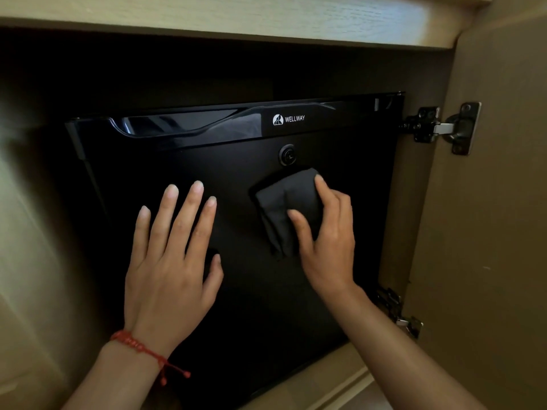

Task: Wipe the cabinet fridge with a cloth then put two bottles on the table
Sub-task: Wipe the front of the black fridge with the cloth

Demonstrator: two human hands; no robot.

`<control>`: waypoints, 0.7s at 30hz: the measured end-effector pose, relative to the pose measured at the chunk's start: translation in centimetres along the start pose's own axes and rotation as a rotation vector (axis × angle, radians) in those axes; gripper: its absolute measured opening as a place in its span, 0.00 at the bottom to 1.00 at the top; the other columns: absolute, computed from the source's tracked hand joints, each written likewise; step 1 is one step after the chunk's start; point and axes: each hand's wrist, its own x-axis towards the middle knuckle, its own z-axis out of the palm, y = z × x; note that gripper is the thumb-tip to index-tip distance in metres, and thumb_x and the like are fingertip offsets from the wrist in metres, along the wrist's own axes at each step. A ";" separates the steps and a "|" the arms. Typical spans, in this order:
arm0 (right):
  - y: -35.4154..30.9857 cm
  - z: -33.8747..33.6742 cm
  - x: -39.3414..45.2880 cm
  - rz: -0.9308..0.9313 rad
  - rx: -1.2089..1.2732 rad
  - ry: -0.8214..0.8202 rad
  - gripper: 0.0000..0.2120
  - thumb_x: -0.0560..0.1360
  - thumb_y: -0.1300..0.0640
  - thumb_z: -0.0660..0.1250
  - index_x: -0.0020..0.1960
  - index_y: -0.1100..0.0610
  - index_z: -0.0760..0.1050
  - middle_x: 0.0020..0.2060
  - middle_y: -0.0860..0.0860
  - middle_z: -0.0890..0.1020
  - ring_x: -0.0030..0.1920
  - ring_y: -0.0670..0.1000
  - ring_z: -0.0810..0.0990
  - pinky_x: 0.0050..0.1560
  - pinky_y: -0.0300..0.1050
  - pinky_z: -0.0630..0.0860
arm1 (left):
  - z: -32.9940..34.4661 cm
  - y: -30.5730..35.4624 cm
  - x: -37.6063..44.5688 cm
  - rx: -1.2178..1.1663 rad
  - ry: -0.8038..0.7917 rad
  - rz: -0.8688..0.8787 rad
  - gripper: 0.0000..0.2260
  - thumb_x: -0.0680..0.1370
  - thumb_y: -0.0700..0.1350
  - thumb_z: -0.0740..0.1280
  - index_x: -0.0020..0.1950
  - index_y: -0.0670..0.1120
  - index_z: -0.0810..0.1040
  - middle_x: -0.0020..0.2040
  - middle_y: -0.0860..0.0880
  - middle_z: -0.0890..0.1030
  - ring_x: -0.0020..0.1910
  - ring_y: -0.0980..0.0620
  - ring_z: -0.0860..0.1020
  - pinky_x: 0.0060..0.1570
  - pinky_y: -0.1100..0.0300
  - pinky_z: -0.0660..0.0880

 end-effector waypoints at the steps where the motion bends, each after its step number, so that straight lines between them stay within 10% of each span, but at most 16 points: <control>1: 0.4 0.0 0.2 0.036 0.014 0.013 0.25 0.76 0.46 0.58 0.69 0.57 0.60 0.55 0.56 0.72 0.54 0.52 0.72 0.55 0.44 0.73 | -0.1 -0.1 0.0 -0.001 0.002 0.005 0.27 0.73 0.46 0.58 0.72 0.40 0.61 0.73 0.42 0.59 0.73 0.42 0.54 0.72 0.47 0.46; 10: 2.1 0.1 -0.7 0.519 0.115 0.250 0.24 0.77 0.54 0.62 0.69 0.63 0.62 0.62 0.60 0.70 0.57 0.40 0.63 0.53 0.16 0.53 | 0.1 -0.3 -2.5 0.014 -0.047 0.047 0.27 0.74 0.47 0.57 0.71 0.41 0.62 0.73 0.42 0.59 0.73 0.42 0.56 0.71 0.45 0.50; 16: -2.5 2.4 -5.8 0.115 0.002 0.040 0.23 0.78 0.47 0.55 0.68 0.59 0.61 0.54 0.57 0.70 0.52 0.55 0.72 0.54 0.48 0.73 | 0.5 -0.1 -2.7 0.008 -0.036 0.021 0.28 0.74 0.47 0.58 0.72 0.42 0.59 0.73 0.43 0.59 0.73 0.42 0.56 0.71 0.46 0.49; 21: -2.0 2.1 -6.5 -0.021 -0.056 -0.038 0.23 0.78 0.45 0.54 0.68 0.56 0.60 0.53 0.53 0.68 0.49 0.54 0.74 0.46 0.49 0.77 | 0.6 0.1 -3.3 -0.006 -0.034 0.019 0.27 0.74 0.47 0.58 0.72 0.42 0.60 0.73 0.42 0.60 0.73 0.41 0.56 0.71 0.45 0.49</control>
